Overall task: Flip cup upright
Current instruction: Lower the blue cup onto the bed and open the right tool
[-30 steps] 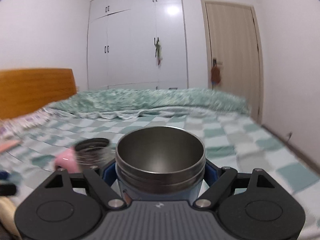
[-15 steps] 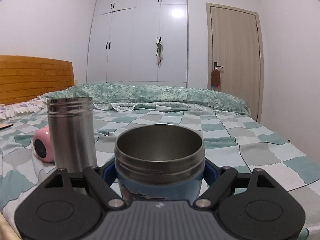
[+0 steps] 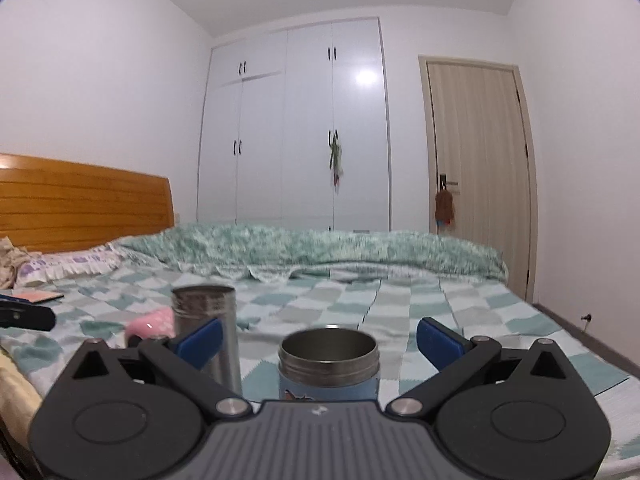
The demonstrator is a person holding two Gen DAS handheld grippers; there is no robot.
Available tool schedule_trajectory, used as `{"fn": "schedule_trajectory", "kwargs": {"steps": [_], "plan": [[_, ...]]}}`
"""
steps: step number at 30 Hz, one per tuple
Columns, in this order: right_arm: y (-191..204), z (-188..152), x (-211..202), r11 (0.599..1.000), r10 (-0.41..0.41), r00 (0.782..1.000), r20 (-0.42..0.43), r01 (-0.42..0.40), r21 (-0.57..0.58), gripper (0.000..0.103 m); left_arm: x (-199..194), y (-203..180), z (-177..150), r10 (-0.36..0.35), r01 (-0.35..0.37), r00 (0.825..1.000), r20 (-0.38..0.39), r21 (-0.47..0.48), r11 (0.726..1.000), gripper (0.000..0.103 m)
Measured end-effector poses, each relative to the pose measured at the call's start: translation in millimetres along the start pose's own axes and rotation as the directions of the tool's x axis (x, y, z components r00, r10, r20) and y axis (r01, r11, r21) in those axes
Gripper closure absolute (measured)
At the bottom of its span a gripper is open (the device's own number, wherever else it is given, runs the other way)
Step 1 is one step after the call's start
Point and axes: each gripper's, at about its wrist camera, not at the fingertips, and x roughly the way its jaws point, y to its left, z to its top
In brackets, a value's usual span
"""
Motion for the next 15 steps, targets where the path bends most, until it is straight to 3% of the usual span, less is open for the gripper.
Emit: {"fn": "schedule_trajectory", "kwargs": {"steps": [5, 9, 15], "plan": [[-0.6, 3.5, -37.3, 1.0, -0.001, 0.999, 0.047, 0.001, -0.012, 0.0, -19.3, 0.0, -6.7, 0.016, -0.016, 0.998, 0.059, -0.007, 1.0, 0.0], [2.1, -2.1, -62.6, 0.999, -0.003, 0.997, 0.079, 0.005, -0.032, 0.0, -38.7, -7.2, -20.3, 0.059, -0.068, 0.988, 0.145, 0.055, 0.996, 0.0], [5.1, -27.5, -94.5, 0.997, 0.001, 0.996, 0.089, 0.006, -0.073, 0.0, -50.4, -13.3, -55.4, 0.103, -0.119, 0.984, 0.148, 0.103, 0.988, 0.0]]}}
